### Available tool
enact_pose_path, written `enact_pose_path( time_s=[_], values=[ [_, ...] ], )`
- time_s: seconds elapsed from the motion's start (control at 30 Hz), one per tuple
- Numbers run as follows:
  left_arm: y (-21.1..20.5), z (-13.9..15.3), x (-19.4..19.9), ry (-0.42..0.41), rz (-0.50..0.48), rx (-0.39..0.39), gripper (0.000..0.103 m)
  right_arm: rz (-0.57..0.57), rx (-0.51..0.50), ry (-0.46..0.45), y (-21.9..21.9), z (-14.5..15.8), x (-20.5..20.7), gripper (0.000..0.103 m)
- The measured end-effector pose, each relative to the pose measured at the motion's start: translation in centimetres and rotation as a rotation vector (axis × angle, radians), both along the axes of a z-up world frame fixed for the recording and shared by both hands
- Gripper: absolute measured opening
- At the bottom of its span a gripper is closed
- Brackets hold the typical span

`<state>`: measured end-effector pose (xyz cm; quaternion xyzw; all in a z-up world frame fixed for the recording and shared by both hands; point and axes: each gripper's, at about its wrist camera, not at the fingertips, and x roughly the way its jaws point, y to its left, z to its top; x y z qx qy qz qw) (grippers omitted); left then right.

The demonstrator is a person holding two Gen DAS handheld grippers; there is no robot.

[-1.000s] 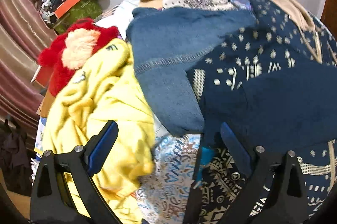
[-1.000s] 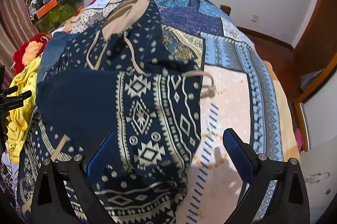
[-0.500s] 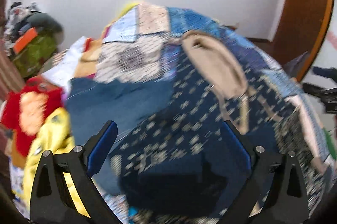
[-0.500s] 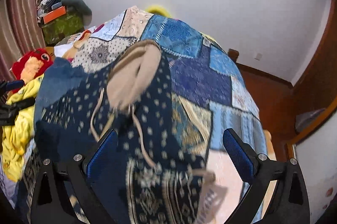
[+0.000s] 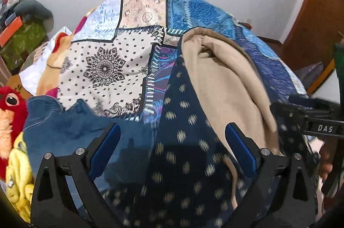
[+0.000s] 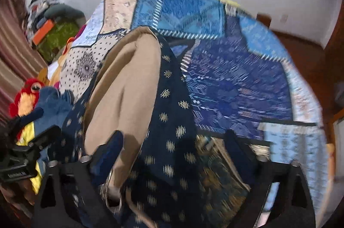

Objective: Fold large clothes

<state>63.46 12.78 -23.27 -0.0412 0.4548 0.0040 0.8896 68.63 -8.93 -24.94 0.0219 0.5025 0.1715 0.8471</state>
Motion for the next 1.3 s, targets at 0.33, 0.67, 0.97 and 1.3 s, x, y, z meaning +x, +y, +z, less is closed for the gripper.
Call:
enact_pose_path(
  time_s=[0.33,0.67,0.97,1.3],
  values=[
    [-1.7,-3.2,2.9,0.036,0.014,-0.094,0.017,0.015,0.035,-0.069,0.9,-0.5,-0.3,0.01],
    [-4.4,4.9,-5.0,-0.1,-0.109,0.029,0.01,0.127,0.02,-0.214,0.4,6.3,-9.5,0.008],
    [-4.6,9.4,-16.0,-0.123,-0.193,0.011,0.01,0.198,0.049,-0.261,-1.5,10.4,-21.9,0.008],
    [-4.1,4.4,-24.3,-0.025,-0.186,0.005,0.01,0.183,-0.054,-0.256,-4.5,6.4,-30.3,0.008]
  ],
)
